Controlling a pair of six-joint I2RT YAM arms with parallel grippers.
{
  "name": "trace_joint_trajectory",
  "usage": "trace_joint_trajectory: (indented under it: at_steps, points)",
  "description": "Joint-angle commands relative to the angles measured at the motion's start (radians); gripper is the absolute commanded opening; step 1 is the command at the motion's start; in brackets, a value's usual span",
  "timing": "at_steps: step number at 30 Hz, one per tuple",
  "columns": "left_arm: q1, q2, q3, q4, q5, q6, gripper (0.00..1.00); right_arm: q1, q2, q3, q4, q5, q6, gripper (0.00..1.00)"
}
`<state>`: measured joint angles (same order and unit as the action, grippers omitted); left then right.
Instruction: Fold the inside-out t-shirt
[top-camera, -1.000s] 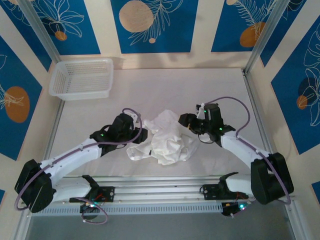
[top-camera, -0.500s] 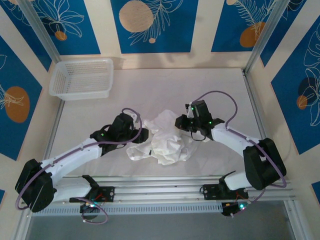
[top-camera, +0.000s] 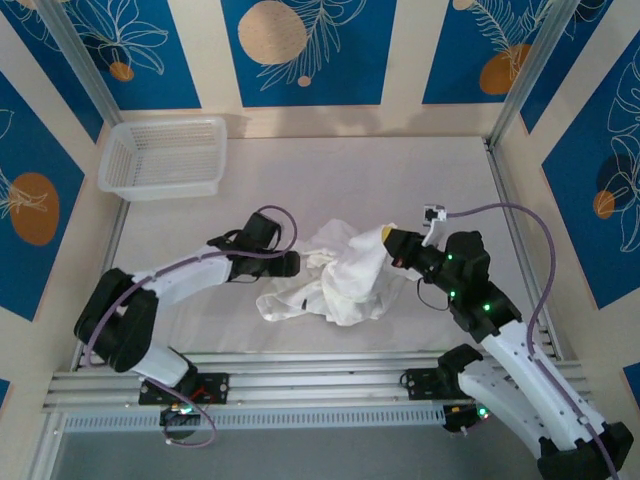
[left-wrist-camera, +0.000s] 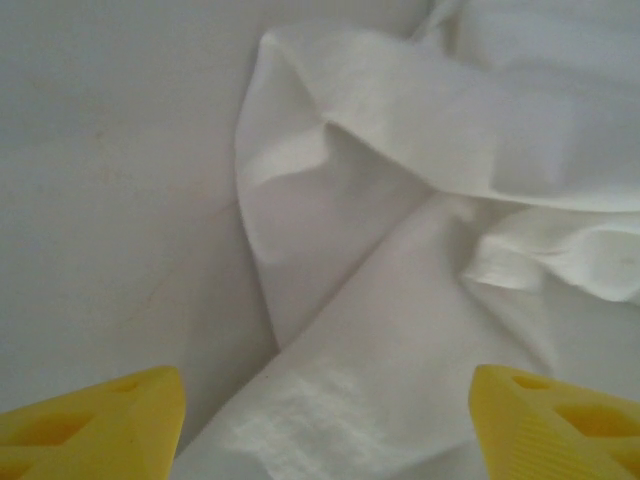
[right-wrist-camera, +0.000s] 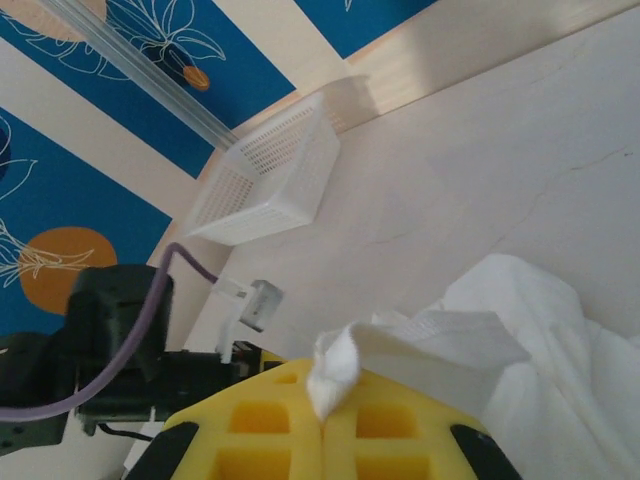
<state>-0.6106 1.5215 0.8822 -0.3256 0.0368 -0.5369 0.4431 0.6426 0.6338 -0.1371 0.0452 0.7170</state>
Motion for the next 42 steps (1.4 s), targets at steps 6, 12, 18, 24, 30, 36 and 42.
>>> trace_joint_trajectory:
  at_steps: [6, 12, 18, 24, 30, 36, 42]
  points:
    - [-0.004, 0.007, -0.062, -0.043, 0.025, -0.075, 0.66, -0.004, -0.030, -0.007, -0.045, 0.000, 0.011, 0.00]
    - [-0.055, -0.035, -0.152, -0.045, 0.036, -0.111, 0.61, -0.008, -0.006, -0.007, -0.044, -0.013, 0.015, 0.00]
    - [-0.052, -0.051, -0.134, -0.045, -0.015, -0.115, 0.06, -0.014, -0.015, 0.028, -0.079, 0.005, 0.026, 0.00]
    - [0.094, -0.298, 0.132, -0.239, -0.117, -0.008, 0.00, -0.046, -0.076, 0.265, -0.198, 0.238, -0.020, 0.00]
    - [0.270, -0.457, 0.451, -0.383, -0.264, 0.128, 0.00, -0.073, -0.153, 0.507, -0.132, 0.382, -0.138, 0.00]
    - [0.340, -0.539, 0.478, -0.401, -0.370, 0.146, 0.00, -0.072, -0.225, 0.546, -0.142, 0.459, -0.205, 0.00]
    - [0.344, -0.570, 0.323, -0.331, -0.166, 0.068, 0.00, -0.072, -0.243, 0.469, -0.217, 0.408, -0.184, 0.00]
